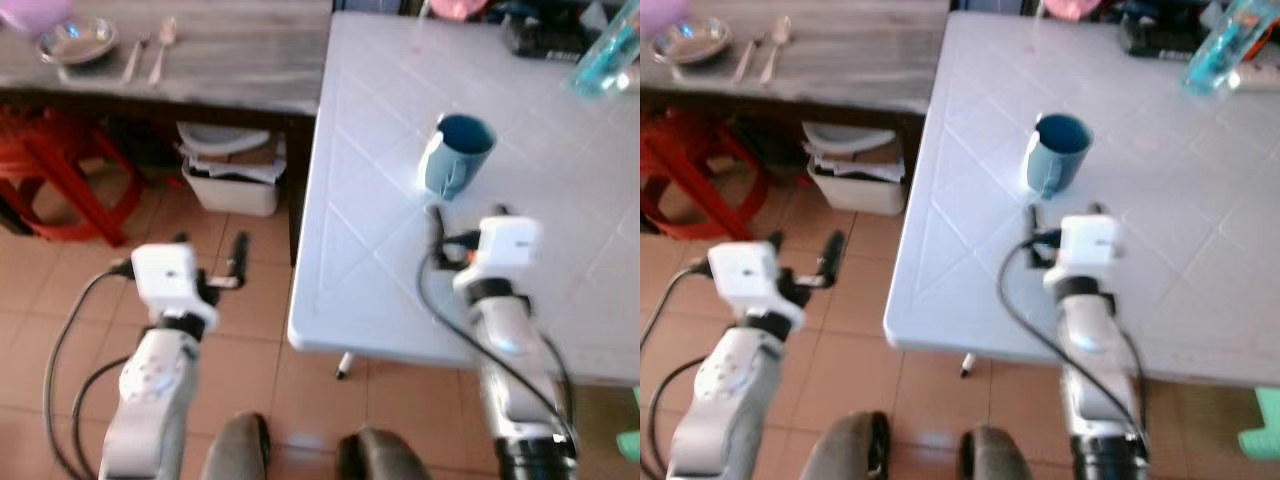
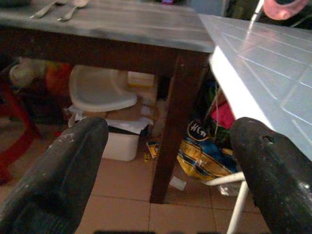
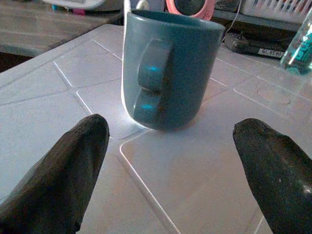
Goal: Setting the table
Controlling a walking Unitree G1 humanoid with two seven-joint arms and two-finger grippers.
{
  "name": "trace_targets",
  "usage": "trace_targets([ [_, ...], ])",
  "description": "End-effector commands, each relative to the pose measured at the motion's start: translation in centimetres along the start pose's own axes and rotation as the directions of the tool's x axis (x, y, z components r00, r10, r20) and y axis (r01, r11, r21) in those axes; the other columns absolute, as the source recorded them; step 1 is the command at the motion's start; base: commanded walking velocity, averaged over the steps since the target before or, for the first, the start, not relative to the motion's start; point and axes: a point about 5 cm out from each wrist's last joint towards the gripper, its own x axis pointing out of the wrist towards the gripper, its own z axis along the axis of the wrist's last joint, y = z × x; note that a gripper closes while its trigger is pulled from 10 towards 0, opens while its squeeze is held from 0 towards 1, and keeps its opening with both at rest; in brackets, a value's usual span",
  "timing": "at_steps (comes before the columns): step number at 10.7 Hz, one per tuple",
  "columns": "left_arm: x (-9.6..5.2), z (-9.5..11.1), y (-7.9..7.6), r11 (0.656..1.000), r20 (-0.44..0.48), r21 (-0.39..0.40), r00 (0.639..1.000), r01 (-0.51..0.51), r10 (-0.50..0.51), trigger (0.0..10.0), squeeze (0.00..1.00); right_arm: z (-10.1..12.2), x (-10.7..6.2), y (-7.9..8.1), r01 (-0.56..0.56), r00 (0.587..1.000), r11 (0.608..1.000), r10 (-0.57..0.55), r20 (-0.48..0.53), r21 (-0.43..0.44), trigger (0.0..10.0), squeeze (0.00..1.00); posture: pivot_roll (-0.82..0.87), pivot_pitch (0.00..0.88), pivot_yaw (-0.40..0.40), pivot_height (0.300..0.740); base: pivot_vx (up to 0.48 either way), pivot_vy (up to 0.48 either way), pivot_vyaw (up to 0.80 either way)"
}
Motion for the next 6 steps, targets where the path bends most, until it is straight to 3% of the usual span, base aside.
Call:
trace_targets([
  [1, -0.2, -0.2, -0.3, 1.000, -0.010, -0.005, 1.000, 0.006, -0.006, 10.0, 0.00, -0.5, -0.4, -0.7, 0.010, 1.000, 1.000, -0.010, -0.025, -0.005, 10.0, 0.00, 0.00, 0.179, -0.005, 0.740, 0.000, 0.000, 0.00],
  [6, -0.2, -0.2, -0.4, 1.000, -0.018, -0.005, 1.000, 0.014, -0.015, 10.0, 0.00, 0.2, 1.1, -1.4, 0.007, 1.000, 0.999, -0.006, 0.003, -0.043, 10.0, 0.00, -0.01, 0.198, 0.001, 0.740, 0.000, 0.000, 0.00],
])
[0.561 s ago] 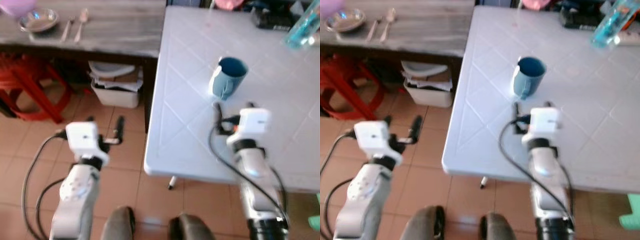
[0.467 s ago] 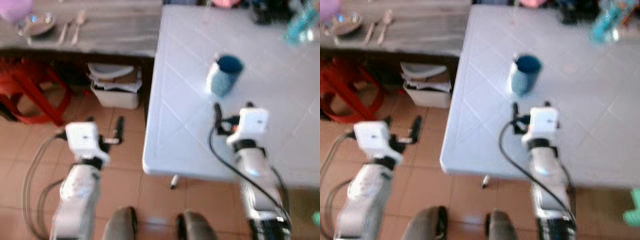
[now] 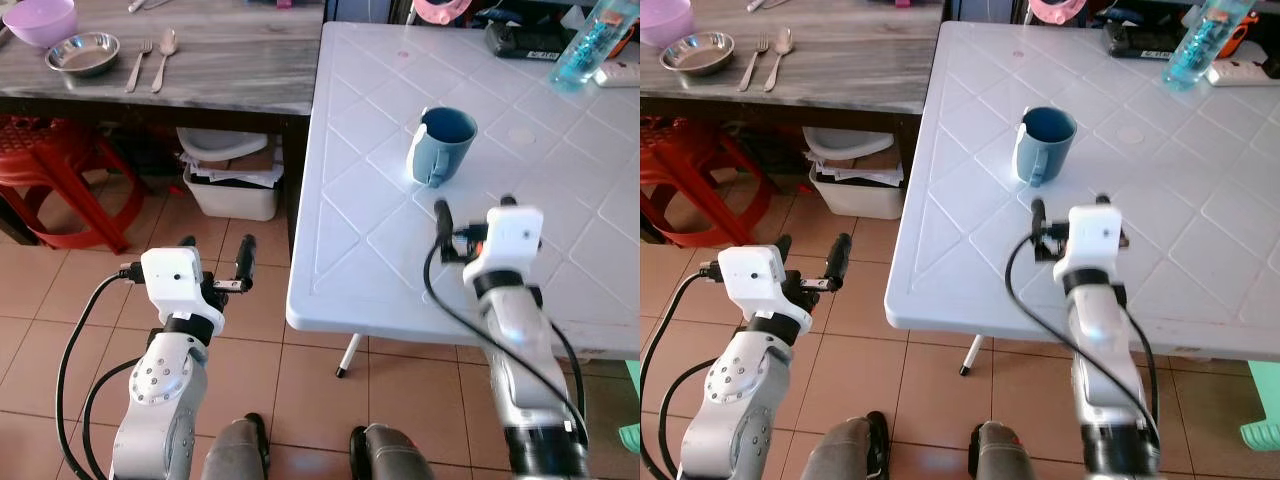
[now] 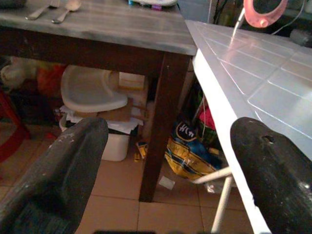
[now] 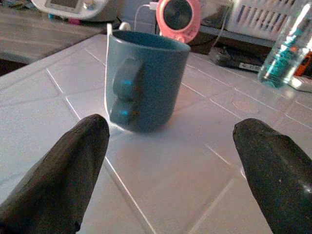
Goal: Setting the table
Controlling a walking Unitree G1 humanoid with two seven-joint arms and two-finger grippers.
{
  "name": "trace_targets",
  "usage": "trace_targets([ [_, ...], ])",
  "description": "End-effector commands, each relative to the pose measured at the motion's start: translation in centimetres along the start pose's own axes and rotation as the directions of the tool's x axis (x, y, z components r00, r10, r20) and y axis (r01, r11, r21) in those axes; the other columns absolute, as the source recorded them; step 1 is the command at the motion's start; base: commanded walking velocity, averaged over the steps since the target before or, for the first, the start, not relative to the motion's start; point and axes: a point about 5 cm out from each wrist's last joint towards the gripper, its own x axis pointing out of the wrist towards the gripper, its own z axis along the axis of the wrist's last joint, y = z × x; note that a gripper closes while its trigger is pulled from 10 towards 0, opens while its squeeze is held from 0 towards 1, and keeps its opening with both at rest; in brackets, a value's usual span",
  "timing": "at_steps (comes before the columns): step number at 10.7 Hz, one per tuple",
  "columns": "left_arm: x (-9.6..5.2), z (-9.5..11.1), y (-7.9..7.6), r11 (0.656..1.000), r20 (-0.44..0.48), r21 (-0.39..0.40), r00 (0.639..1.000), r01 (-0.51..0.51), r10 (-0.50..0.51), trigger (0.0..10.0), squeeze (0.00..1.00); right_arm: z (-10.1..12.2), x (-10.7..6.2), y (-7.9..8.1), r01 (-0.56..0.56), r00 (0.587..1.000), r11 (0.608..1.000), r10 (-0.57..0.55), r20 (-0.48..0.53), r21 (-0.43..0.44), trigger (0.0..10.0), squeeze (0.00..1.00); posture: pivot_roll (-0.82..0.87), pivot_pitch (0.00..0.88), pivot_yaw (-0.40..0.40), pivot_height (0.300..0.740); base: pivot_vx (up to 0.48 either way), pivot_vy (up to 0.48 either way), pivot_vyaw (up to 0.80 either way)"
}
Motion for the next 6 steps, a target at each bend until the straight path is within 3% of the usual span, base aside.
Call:
trace_targets([
  [1, -0.2, 0.0, 0.0, 1.000, -0.011, 0.010, 1.000, 0.007, -0.006, 10.0, 0.00, 0.2, 0.5, -0.2, -0.008, 1.000, 1.000, 0.008, 0.011, 0.002, 10.0, 0.00, 0.00, 0.204, 0.003, 0.740, 0.000, 0.000, 0.00],
  [6, -0.6, 0.2, 0.1, 1.000, -0.023, 0.017, 1.000, 0.007, -0.007, 10.0, 0.00, 0.9, 2.8, 0.5, -0.081, 0.996, 0.997, 0.081, 0.023, 0.005, 10.0, 0.00, 0.01, 0.228, 0.015, 0.740, 0.000, 0.000, 0.00],
])
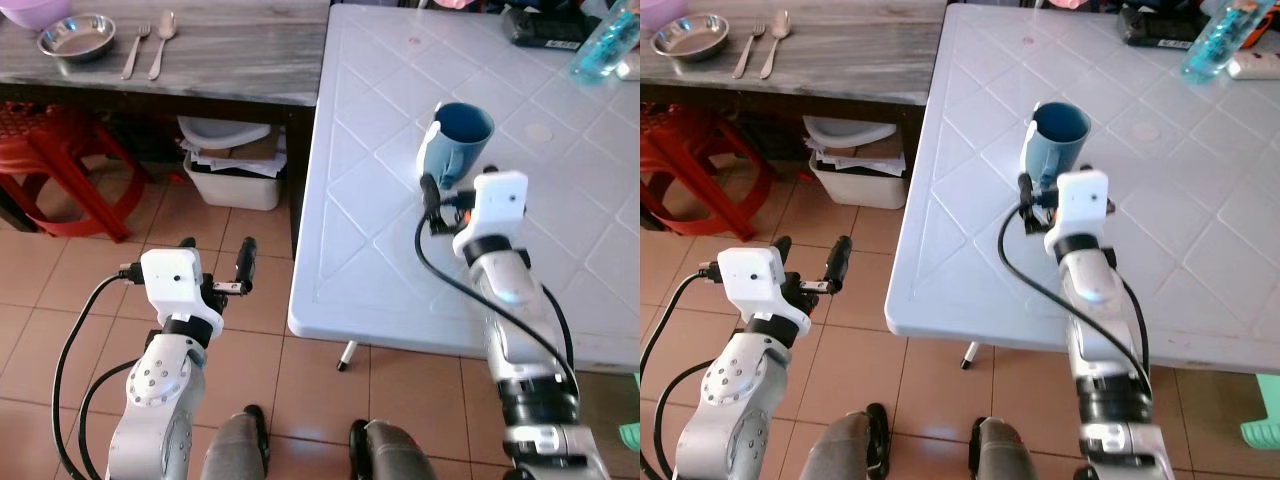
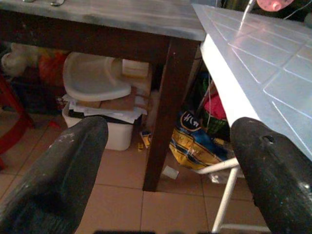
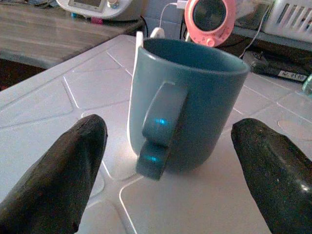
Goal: Setting the table
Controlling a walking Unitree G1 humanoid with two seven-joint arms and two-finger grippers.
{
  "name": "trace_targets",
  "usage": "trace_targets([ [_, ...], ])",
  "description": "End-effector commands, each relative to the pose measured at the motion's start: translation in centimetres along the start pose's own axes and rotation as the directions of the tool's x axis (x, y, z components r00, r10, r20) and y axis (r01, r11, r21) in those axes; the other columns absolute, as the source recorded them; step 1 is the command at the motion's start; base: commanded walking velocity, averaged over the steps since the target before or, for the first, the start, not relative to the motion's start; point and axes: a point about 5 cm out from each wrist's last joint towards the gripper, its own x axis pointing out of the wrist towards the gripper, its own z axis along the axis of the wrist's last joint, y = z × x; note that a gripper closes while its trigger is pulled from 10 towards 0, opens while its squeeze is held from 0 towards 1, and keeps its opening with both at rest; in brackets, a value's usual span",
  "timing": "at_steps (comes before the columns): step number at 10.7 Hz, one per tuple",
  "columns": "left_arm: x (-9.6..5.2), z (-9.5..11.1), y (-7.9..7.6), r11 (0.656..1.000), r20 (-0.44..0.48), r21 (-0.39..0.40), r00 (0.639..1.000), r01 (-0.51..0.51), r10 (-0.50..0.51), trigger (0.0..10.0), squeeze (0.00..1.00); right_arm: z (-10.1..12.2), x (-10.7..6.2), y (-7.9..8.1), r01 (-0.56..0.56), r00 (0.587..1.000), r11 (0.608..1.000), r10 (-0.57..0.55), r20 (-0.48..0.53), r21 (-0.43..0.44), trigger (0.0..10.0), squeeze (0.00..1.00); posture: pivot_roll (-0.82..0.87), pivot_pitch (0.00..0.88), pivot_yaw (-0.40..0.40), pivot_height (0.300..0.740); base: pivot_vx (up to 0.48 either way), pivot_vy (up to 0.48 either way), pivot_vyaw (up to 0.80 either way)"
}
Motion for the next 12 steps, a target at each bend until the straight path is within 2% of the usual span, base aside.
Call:
trace_targets([
  [1, -0.3, 0.1, 0.0, 1.000, -0.009, 0.007, 1.000, 0.002, -0.002, 10.0, 0.00, -0.2, 0.1, -0.1, -0.010, 1.000, 1.000, 0.010, -0.003, -0.004, 10.0, 0.00, 0.02, 0.233, 0.016, 0.740, 0.000, 0.000, 0.00],
  [2, -0.4, 0.0, 0.0, 1.000, -0.013, 0.009, 1.000, 0.005, -0.004, 10.0, 0.00, 0.1, 0.5, -0.2, -0.021, 1.000, 1.000, 0.021, 0.013, -0.015, 0.0, 0.00, 0.02, 0.240, 0.018, 0.740, 0.000, 0.000, 0.00],
  [5, -0.4, 0.1, 0.1, 1.000, -0.019, 0.013, 1.000, 0.009, -0.008, 10.0, 0.00, 0.2, 0.9, -0.8, 0.001, 1.000, 1.000, -0.001, 0.017, -0.024, 0.1, 0.00, 0.02, 0.241, 0.024, 0.740, 0.000, 0.000, 0.00],
  [6, -0.3, 0.1, 0.1, 1.000, -0.021, 0.016, 1.000, 0.012, -0.012, 10.0, 0.00, 0.1, 1.1, -1.1, 0.010, 1.000, 1.000, -0.009, 0.014, -0.017, 0.9, 0.00, 0.02, 0.241, 0.026, 0.740, 0.000, 0.000, 0.00],
  [7, -0.3, 0.1, 0.2, 1.000, -0.022, 0.018, 1.000, 0.014, -0.014, 10.0, 0.00, 0.2, 1.3, -1.4, 0.012, 1.000, 1.000, -0.011, 0.017, -0.016, 1.0, 0.00, 0.02, 0.239, 0.027, 0.740, 0.000, 0.000, 0.00],
  [12, -0.2, 0.1, 0.3, 1.000, -0.022, 0.025, 1.000, 0.014, -0.013, 10.0, 0.00, 0.6, 2.3, -1.6, -0.007, 0.999, 1.000, 0.007, 0.034, -0.009, 0.5, 0.00, 0.03, 0.234, 0.031, 0.740, 0.000, 0.000, 0.00],
])
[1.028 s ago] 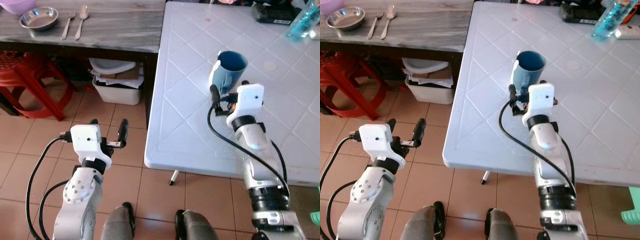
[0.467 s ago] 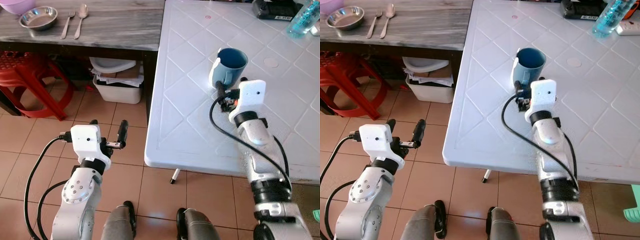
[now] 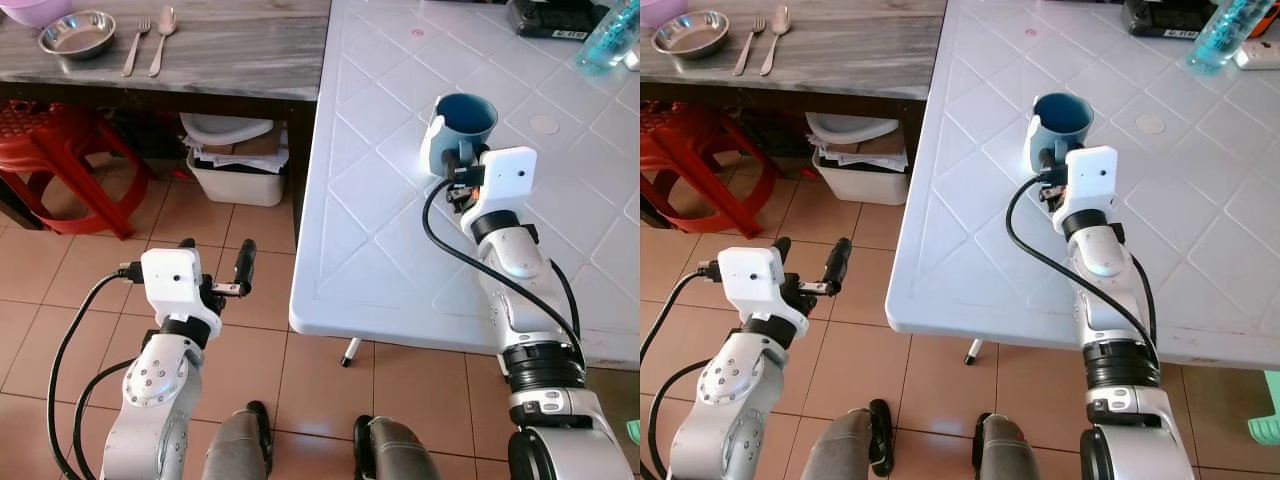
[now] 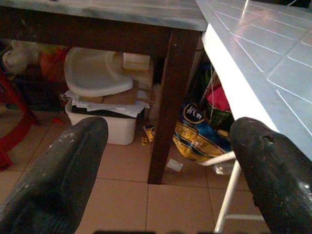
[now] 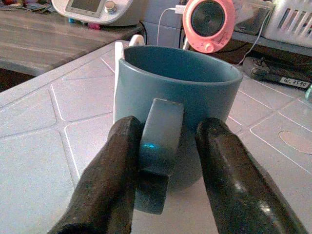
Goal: Setting the table
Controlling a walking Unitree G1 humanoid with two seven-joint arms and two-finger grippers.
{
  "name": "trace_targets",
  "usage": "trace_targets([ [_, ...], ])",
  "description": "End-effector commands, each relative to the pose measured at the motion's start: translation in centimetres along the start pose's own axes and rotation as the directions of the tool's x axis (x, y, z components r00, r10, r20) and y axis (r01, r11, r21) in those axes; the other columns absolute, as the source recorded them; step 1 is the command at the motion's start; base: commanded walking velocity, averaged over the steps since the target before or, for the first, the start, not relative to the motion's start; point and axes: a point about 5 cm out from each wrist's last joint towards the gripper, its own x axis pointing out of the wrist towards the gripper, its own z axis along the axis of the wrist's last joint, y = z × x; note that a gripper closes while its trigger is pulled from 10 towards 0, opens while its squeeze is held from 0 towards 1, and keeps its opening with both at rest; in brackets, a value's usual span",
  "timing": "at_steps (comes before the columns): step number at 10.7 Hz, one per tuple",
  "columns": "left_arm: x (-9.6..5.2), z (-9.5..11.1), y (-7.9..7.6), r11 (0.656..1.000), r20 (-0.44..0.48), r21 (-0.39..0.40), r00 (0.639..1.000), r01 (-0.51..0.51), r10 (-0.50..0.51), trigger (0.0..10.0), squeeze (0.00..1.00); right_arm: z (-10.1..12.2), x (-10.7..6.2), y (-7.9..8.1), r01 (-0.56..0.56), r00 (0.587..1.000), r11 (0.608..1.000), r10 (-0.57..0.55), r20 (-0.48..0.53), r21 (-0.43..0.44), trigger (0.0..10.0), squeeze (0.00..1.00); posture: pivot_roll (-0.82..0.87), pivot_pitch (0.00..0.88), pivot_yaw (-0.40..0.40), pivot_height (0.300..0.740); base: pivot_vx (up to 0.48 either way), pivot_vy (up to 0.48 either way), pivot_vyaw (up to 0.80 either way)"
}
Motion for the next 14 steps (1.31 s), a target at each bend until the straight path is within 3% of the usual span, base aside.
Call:
trace_targets([
  [1, -0.2, 0.0, 0.1, 1.000, -0.007, 0.007, 1.000, 0.005, -0.005, 10.0, 0.00, 0.0, 0.0, -0.1, 0.000, 1.000, 1.000, 0.000, 0.004, 0.008, 0.4, 0.00, 0.03, 0.233, 0.031, 0.740, 0.000, 0.000, 0.00],
  [6, 0.1, -0.2, 0.1, 1.000, -0.021, -0.005, 1.000, -0.020, 0.020, 10.0, 0.00, -1.0, -0.9, -0.2, 0.022, 0.999, 0.999, -0.020, -0.033, 0.038, 0.0, 0.00, 0.02, 0.224, 0.021, 0.740, 0.000, 0.000, 0.00],
  [10, 0.4, -0.4, 0.1, 0.999, -0.024, -0.010, 0.999, -0.041, 0.041, 10.0, 0.00, -2.6, -3.1, 0.3, 0.050, 0.993, 0.994, -0.040, -0.107, 0.100, 0.0, 0.00, 0.01, 0.218, 0.014, 0.740, 0.000, 0.000, 0.00],
  [12, 0.6, -0.4, 0.3, 0.998, -0.024, -0.018, 0.998, -0.057, 0.056, 10.0, 0.00, -2.9, -4.4, -0.1, 0.105, 0.987, 0.987, -0.090, -0.130, 0.117, 10.0, 0.00, 0.00, 0.212, 0.013, 0.740, 0.000, 0.000, 0.00],
  [14, 0.9, -0.5, 0.6, 0.997, -0.020, -0.020, 0.997, -0.069, 0.069, 10.0, 0.00, -3.0, -5.1, 0.7, 0.100, 0.986, 0.987, -0.082, -0.145, 0.123, 10.0, 0.00, 0.00, 0.202, 0.010, 0.740, 0.000, 0.000, 0.00],
])
